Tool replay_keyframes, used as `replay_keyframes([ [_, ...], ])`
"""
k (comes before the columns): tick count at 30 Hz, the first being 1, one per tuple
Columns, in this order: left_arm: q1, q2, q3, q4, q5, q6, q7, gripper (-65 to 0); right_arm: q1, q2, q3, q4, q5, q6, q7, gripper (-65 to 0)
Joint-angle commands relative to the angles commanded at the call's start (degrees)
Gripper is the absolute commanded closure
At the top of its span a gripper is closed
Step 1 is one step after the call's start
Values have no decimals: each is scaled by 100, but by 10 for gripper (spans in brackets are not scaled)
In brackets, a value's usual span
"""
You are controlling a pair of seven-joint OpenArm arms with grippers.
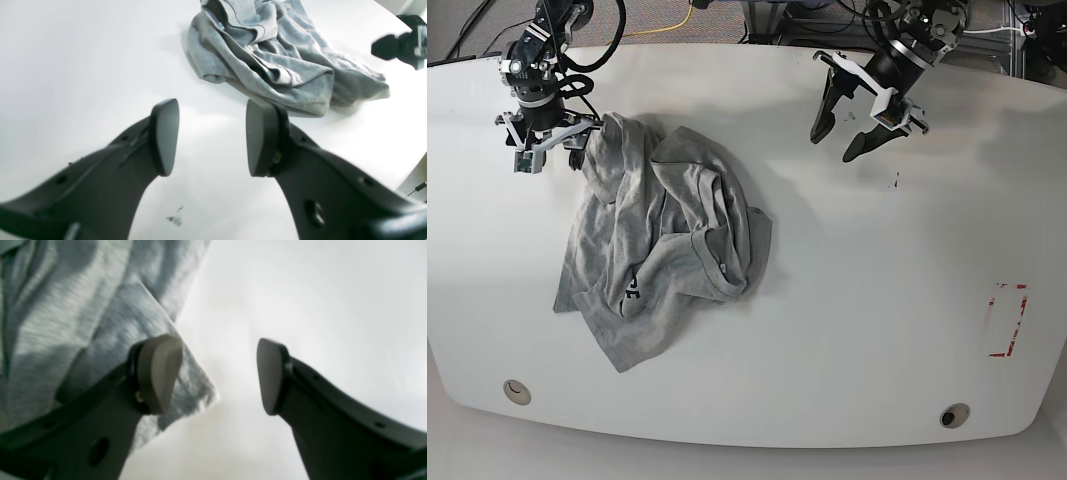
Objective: Layout the t-shirt on the table in an organized manner, then fold the t-shirt properly
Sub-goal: 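Move the right gripper down onto a grey t-shirt edge and grasp it, then lower the left gripper into the shirt's crumpled middle and grasp fabric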
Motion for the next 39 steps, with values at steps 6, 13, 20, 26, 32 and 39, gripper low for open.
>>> replay_keyframes([
  [6,-26,18,0,0,0,9,0,-292,-53,-97,26,-229,9,229,-9,-377],
  [13,-62,35,0,0,0,26,0,-292,-114,-237,-9,-299,0,492,-9,-377],
  [20,-237,44,123,-9,0,35,0,-292,-70,-387,-26,-484,0,519,-9,-374],
  [26,-334,70,123,-9,-35,35,273,-292,-70,-396,-26,-580,9,633,0,-241],
  [32,-677,554,97,-44,-35,26,905,-292,-88,-396,-97,-571,-9,681,0,0],
  [39,-1257,1116,167,-70,-35,9,1969,-292,-167,-484,-97,-369,-9,681,0,0],
])
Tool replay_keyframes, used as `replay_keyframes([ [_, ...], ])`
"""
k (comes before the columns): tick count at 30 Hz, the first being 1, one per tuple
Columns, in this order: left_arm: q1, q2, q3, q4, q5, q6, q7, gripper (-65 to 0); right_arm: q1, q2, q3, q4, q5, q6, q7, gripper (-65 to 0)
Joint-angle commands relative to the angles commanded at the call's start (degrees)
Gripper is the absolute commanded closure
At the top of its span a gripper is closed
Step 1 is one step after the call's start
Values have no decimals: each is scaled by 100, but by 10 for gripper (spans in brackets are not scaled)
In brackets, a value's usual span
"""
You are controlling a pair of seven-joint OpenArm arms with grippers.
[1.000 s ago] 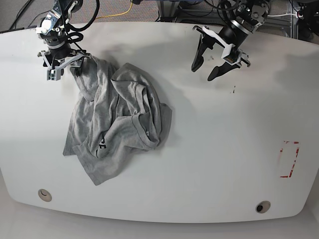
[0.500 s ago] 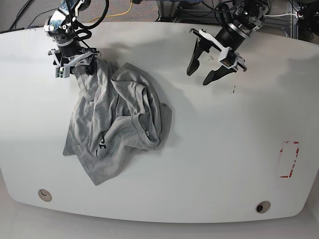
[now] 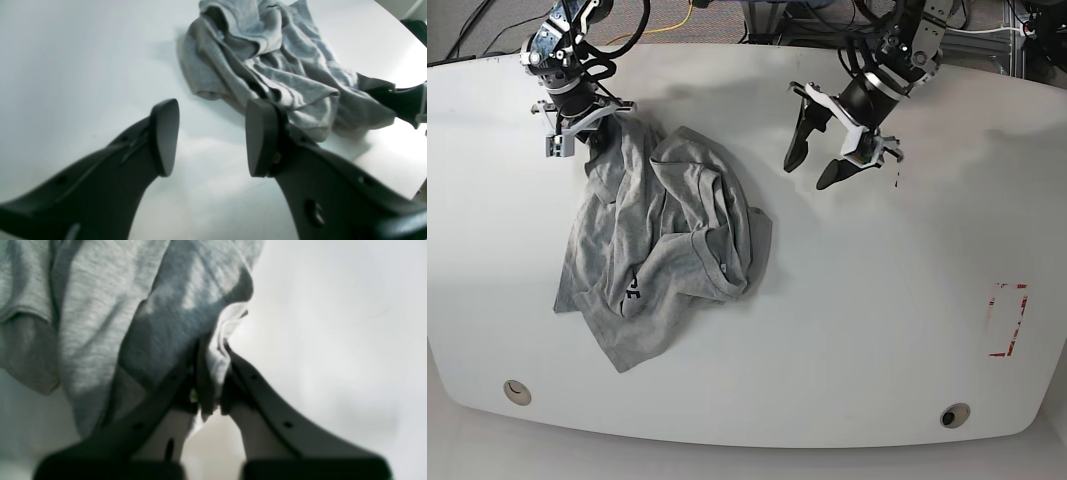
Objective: Layout the t-shirt on the table in an organized manner, then fold the t-shirt properly
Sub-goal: 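Lower the left gripper into the shirt's crumpled middle and grasp fabric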
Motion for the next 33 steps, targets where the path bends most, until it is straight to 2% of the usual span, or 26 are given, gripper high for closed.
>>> replay_keyframes([
  [5,-563,501,44,-396,0,0,818,-293,-149,-105,0,325,0,0,0,0],
  [11,-1064,932,211,-879,-9,-9,1345,-293,-308,-123,0,624,9,0,-9,0],
  [22,-1187,1064,1152,-1011,0,-9,1415,-293,-519,-123,0,932,18,0,-9,0],
  [33,-1178,1125,1284,-1635,-9,-9,1415,-293,-536,-123,0,932,18,0,-9,0],
])
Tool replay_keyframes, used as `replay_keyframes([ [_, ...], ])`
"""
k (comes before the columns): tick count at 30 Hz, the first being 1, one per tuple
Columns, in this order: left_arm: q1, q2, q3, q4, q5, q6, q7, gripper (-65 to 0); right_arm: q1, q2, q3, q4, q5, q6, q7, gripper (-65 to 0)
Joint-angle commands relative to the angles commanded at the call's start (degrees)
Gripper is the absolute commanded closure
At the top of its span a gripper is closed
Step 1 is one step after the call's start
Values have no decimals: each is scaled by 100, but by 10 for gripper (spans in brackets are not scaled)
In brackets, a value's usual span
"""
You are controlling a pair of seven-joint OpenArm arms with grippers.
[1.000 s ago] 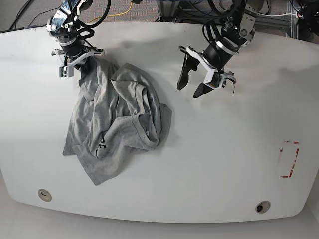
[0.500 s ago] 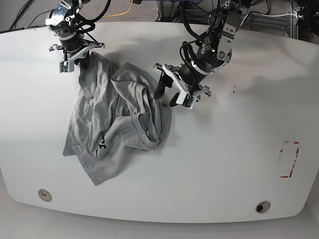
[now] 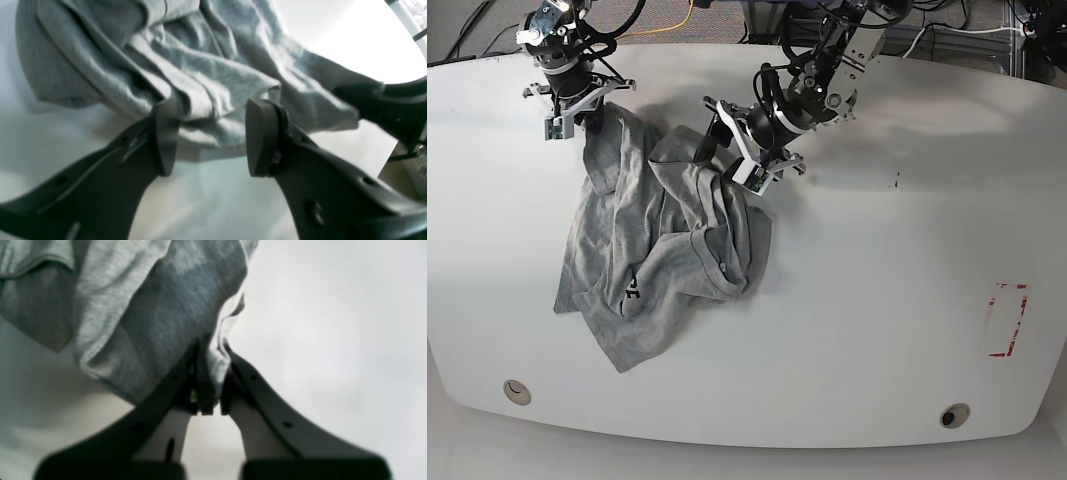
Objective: Layout the t-shirt on the table in an organized manner, then fold the t-shirt properly
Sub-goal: 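Lower the left gripper into the shirt's crumpled middle and grasp fabric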
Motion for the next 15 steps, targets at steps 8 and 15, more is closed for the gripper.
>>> replay_keyframes([
  [8,-88,88,0,-440,0,0,-18,-293,0,0,0,0,0,0,0,0],
  [15,-290,220,35,-633,-9,0,-18,-293,-114,-18,0,185,26,0,0,0],
])
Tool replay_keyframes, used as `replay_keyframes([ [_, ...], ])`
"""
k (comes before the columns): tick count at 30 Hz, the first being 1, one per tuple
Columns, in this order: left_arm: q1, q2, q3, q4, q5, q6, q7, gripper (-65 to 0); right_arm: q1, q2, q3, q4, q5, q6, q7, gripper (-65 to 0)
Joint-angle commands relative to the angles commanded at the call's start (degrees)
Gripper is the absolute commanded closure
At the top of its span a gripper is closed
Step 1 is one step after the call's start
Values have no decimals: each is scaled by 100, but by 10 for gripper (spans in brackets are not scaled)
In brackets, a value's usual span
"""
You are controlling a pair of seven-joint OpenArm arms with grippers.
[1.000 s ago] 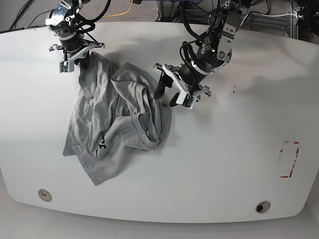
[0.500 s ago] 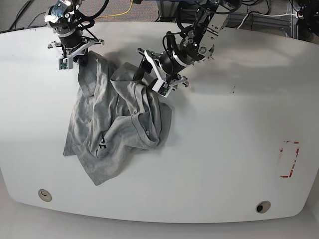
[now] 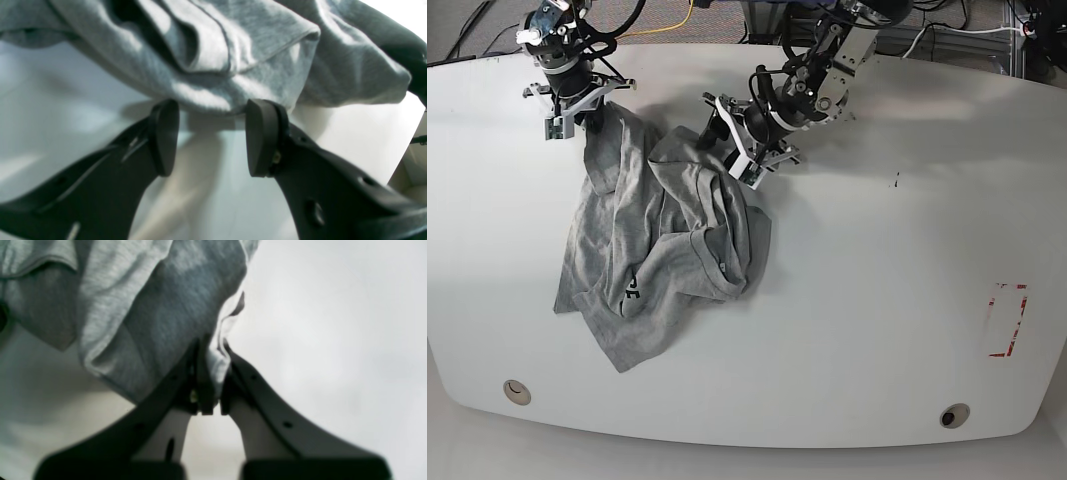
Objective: Layout the t-shirt on the table in an organized manner, then fold the t-shirt properly
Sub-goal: 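Lower the left gripper into the shirt's crumpled middle and grasp fabric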
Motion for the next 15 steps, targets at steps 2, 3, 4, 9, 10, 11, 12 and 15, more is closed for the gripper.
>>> replay_keyframes([
  [2,0,35,9,-18,0,0,0,-293,-44,-44,0,88,123,0,0,0],
  [3,0,53,9,-18,0,0,0,-293,-53,-62,0,114,167,0,0,0],
  [4,-9,53,9,-18,0,0,0,-293,-97,-79,0,158,211,0,0,0],
  [9,-202,211,18,-114,9,0,0,-293,-264,-88,-9,281,396,0,0,0],
  [10,-229,246,18,-237,9,0,0,-293,-299,-97,-9,281,431,0,0,0],
  [11,-237,255,18,-334,9,0,0,-293,-343,-97,-9,281,457,0,0,0],
  [12,-246,264,18,-404,9,0,-9,-293,-369,-97,-9,281,457,0,0,0],
  [15,-431,343,18,-642,9,0,-18,-286,-440,-97,-9,290,457,0,0,0],
])
